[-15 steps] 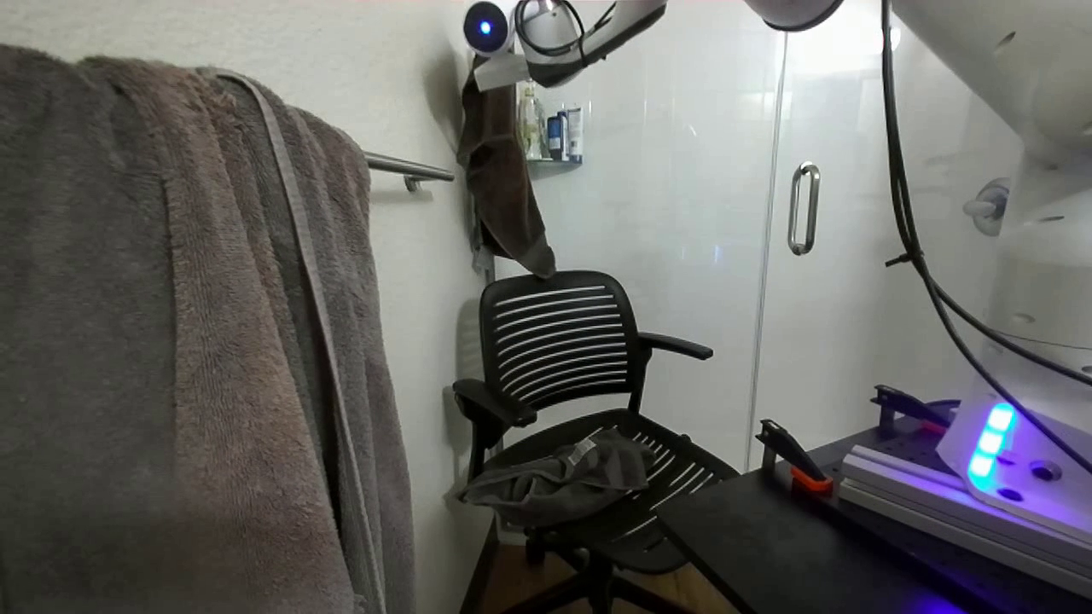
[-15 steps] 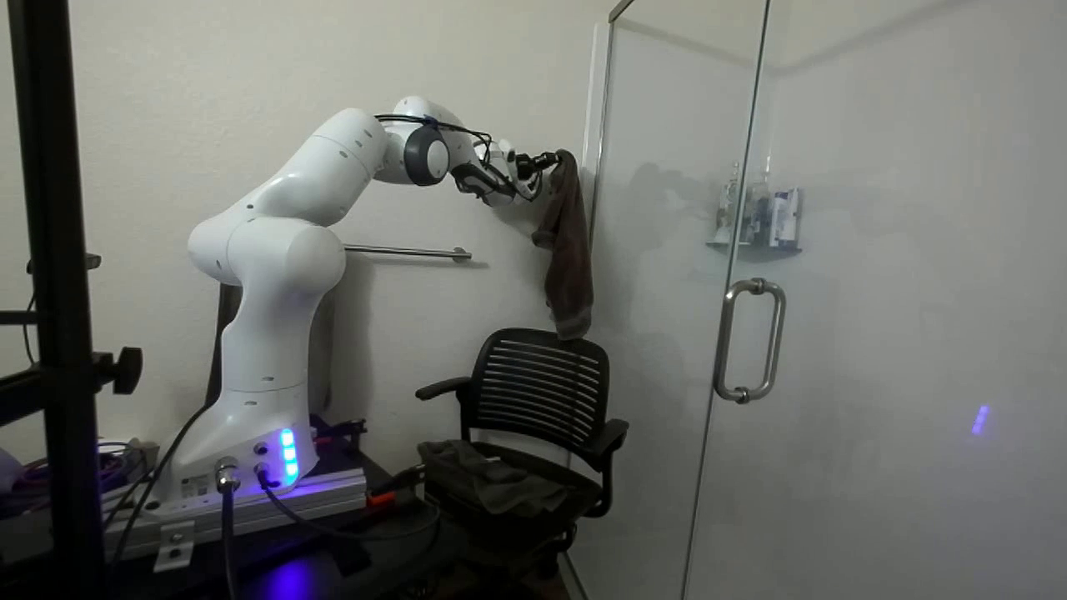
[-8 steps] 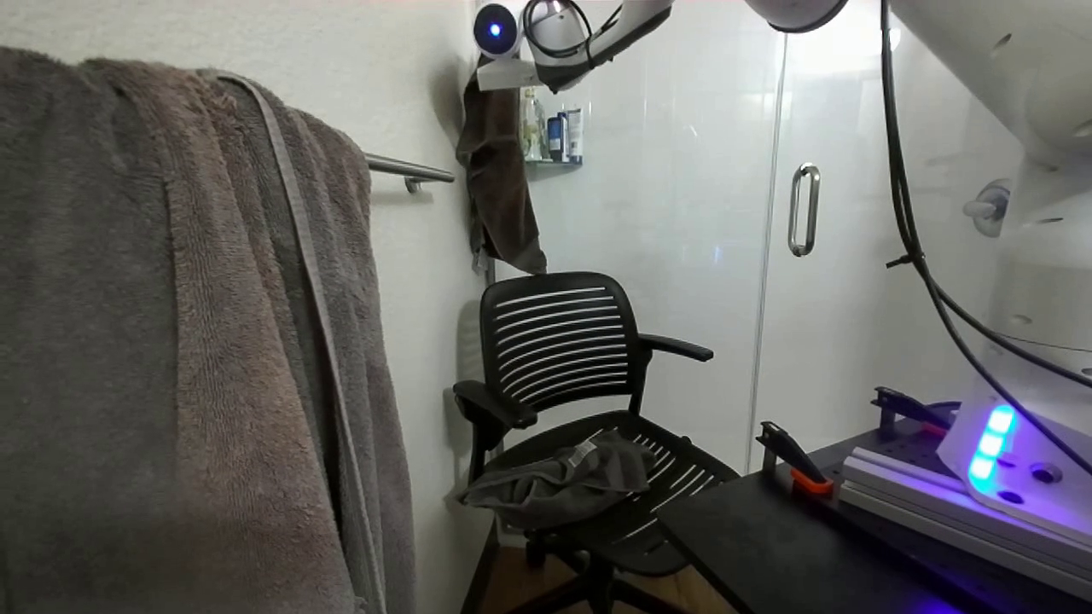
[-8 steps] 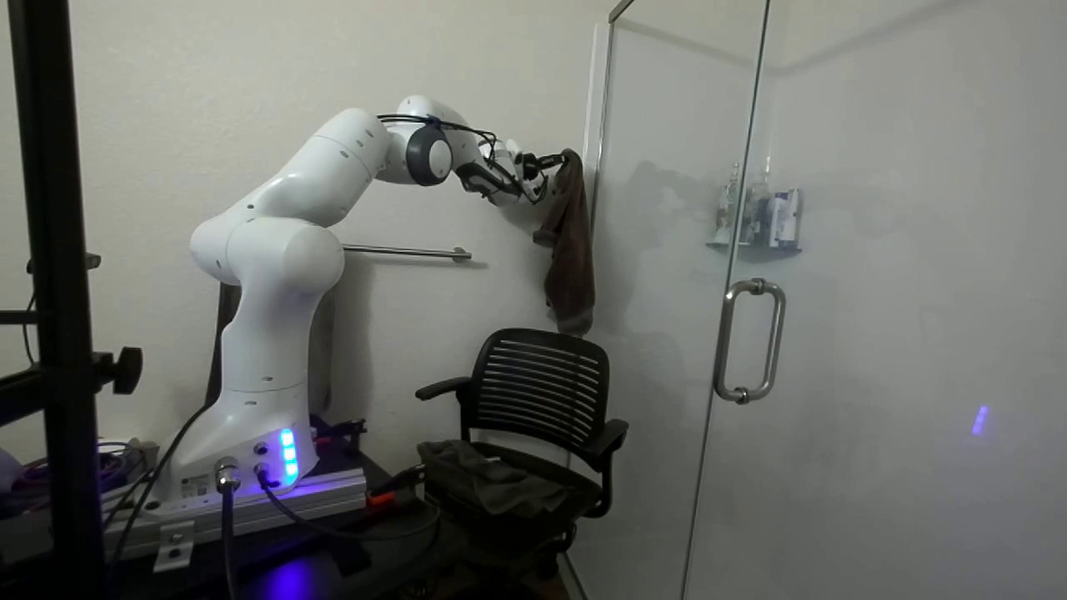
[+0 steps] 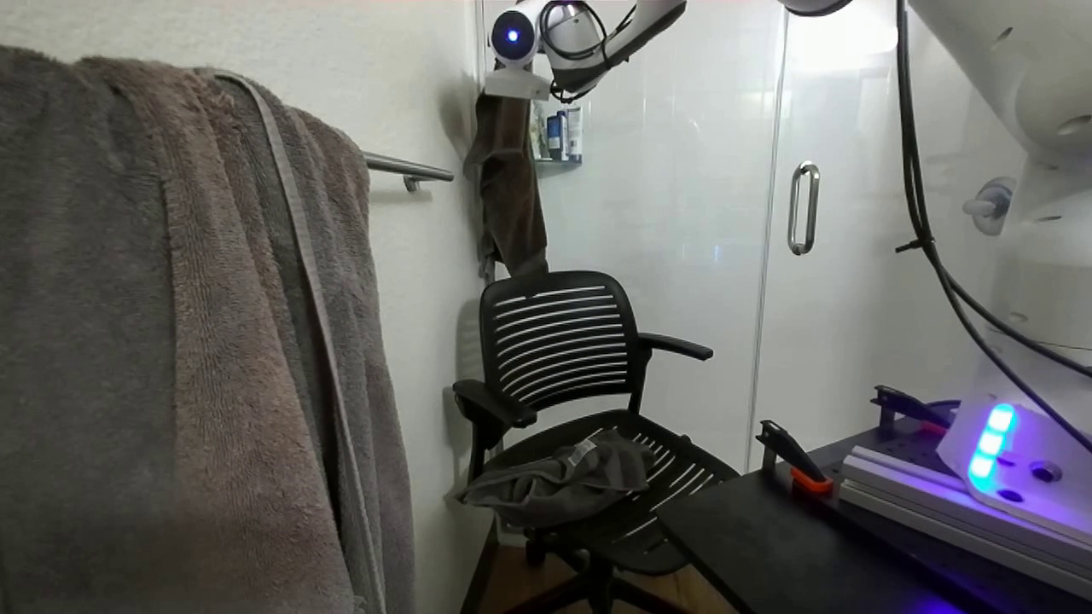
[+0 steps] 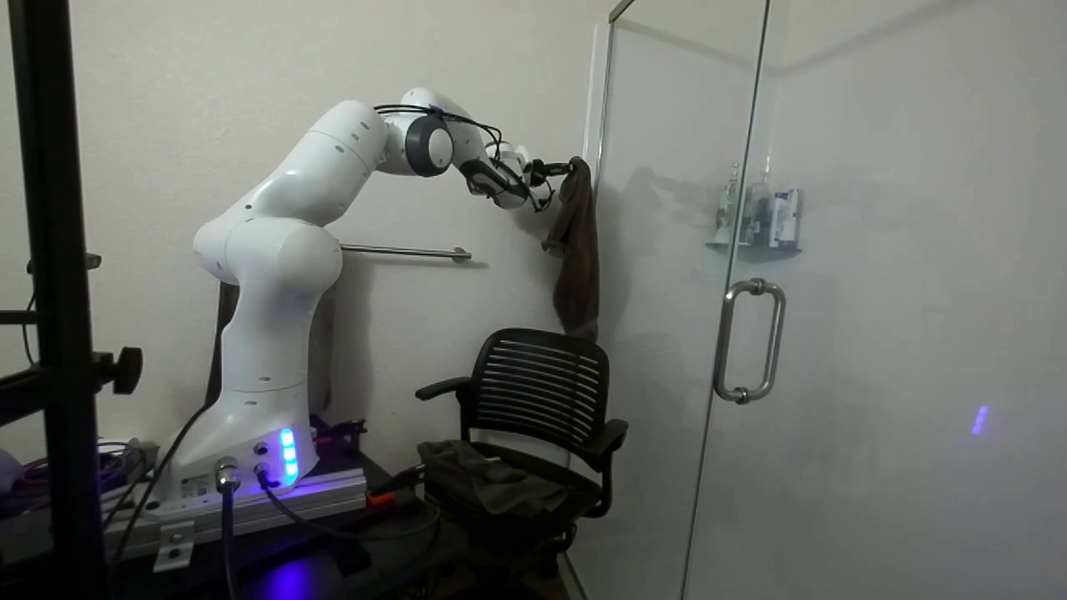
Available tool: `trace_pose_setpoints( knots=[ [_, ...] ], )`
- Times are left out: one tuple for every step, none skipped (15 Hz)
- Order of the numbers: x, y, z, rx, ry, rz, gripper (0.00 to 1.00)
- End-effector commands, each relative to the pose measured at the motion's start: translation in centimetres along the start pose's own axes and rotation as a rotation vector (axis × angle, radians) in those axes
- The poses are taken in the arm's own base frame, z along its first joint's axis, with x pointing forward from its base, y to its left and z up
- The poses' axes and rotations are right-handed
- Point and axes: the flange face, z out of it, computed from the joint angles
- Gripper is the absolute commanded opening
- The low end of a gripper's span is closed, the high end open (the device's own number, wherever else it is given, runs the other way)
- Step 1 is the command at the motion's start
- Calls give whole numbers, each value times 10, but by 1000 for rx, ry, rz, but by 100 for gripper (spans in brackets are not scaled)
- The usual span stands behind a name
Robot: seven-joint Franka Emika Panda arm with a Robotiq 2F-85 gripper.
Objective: Hang the brown towel on the backrest of the black chair, remove the grey towel from the rail and put it on the seat of the black chair
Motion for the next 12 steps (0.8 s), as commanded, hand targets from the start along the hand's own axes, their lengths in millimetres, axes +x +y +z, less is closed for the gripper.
trace_pose_setpoints(
  knots=[
    [7,18,-18,-31,-101,-14,1],
    [2,22,-28,-55,-157,-51,1],
    [-3,26,-34,-68,-205,-64,1],
    [-10,32,-41,-81,-265,-69,1],
    [-17,39,-47,-116,-311,-93,1],
    [-22,45,-55,-144,-360,-110,1],
    [-25,51,-64,-171,-409,-128,1],
    [-27,56,-75,-193,-464,-143,1],
    [-30,62,-86,-228,-505,-169,1],
    [-31,69,-96,-247,-562,-181,1],
    [-32,78,-106,-271,-615,-191,1],
    [-32,85,-117,-264,-684,-161,1]
  ],
)
